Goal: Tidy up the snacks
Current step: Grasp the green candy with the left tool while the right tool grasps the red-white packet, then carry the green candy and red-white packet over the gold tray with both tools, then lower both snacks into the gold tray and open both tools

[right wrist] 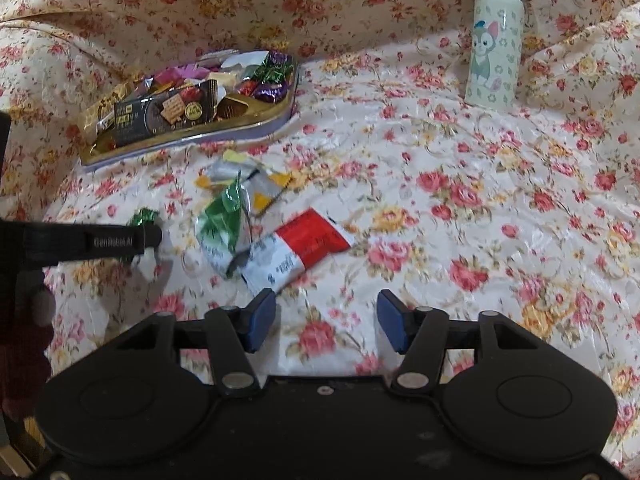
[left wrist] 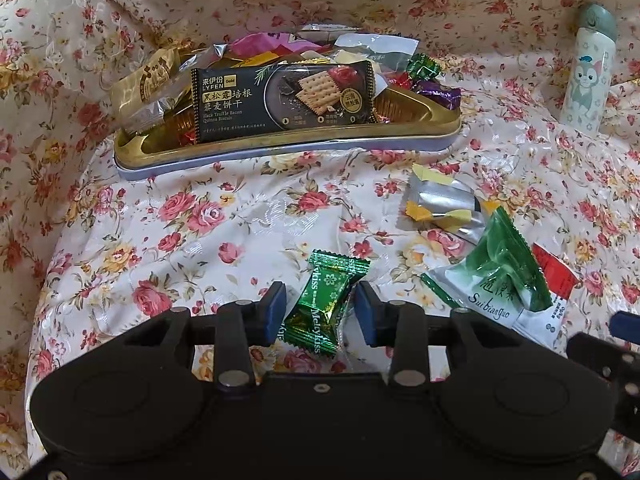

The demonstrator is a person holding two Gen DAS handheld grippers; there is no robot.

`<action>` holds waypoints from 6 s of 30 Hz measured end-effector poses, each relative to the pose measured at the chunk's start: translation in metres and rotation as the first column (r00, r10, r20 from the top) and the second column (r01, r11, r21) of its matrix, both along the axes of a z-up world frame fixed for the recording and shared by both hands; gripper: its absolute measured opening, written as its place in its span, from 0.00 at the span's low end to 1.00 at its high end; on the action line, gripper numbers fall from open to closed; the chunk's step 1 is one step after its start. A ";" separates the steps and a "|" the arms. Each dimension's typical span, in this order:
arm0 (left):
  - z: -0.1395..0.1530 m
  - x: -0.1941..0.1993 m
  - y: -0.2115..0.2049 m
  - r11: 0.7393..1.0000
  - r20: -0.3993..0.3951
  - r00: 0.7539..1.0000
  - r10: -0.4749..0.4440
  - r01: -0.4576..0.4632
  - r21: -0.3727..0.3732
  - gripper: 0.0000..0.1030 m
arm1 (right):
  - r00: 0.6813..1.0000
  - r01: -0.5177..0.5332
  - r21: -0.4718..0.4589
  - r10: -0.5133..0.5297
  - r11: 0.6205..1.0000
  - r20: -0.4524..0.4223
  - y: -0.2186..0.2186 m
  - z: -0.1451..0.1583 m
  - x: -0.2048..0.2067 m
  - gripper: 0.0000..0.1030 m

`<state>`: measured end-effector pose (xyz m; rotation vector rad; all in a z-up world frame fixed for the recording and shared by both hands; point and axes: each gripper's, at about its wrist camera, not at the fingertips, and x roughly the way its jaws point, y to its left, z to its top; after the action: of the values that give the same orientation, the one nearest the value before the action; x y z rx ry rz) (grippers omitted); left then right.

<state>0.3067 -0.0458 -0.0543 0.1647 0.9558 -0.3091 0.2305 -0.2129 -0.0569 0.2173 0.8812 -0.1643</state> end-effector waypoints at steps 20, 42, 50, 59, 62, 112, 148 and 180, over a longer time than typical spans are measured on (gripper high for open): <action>0.000 -0.001 0.000 1.000 0.006 1.000 0.011 -0.011 -0.008 0.45 | 0.998 0.064 -0.069 -0.062 0.996 0.031 -0.025 -0.002 0.057 0.38; 0.000 0.000 0.001 1.000 0.001 1.000 0.019 -0.019 -0.015 0.45 | 0.999 -0.029 -0.156 0.034 0.987 0.028 0.005 -0.015 0.078 0.59; 0.000 0.001 0.001 1.000 -0.002 1.000 0.018 -0.018 -0.017 0.45 | 0.999 -0.041 -0.151 0.044 0.988 0.021 0.000 -0.017 0.074 0.44; 0.000 0.001 0.004 0.999 -0.006 1.000 0.025 -0.025 -0.035 0.44 | 1.000 -0.025 -0.094 0.026 0.995 0.013 -0.012 -0.010 0.056 0.40; 0.000 0.002 0.004 0.999 -0.005 1.000 0.027 -0.027 -0.030 0.38 | 1.000 -0.003 -0.073 0.005 0.997 0.022 -0.018 -0.005 0.044 0.40; 0.047 -0.208 0.034 0.994 -0.090 0.992 0.084 -0.090 -0.059 0.23 | 0.976 -0.150 0.127 0.126 0.980 0.178 0.043 0.043 -0.199 0.39; 0.015 -0.233 0.045 0.982 -0.136 0.974 0.183 -0.188 -0.020 0.25 | 0.985 -0.149 0.156 0.132 0.976 0.114 0.062 0.016 -0.237 0.39; 0.023 -0.262 0.051 0.975 -0.089 0.972 0.219 -0.221 -0.006 0.34 | 0.983 -0.182 0.155 0.173 0.971 0.068 0.065 0.007 -0.232 0.39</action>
<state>0.0451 0.0053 -0.0313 0.0296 1.0485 -0.1200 -0.0012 -0.1478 -0.0496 0.2904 0.8562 0.0796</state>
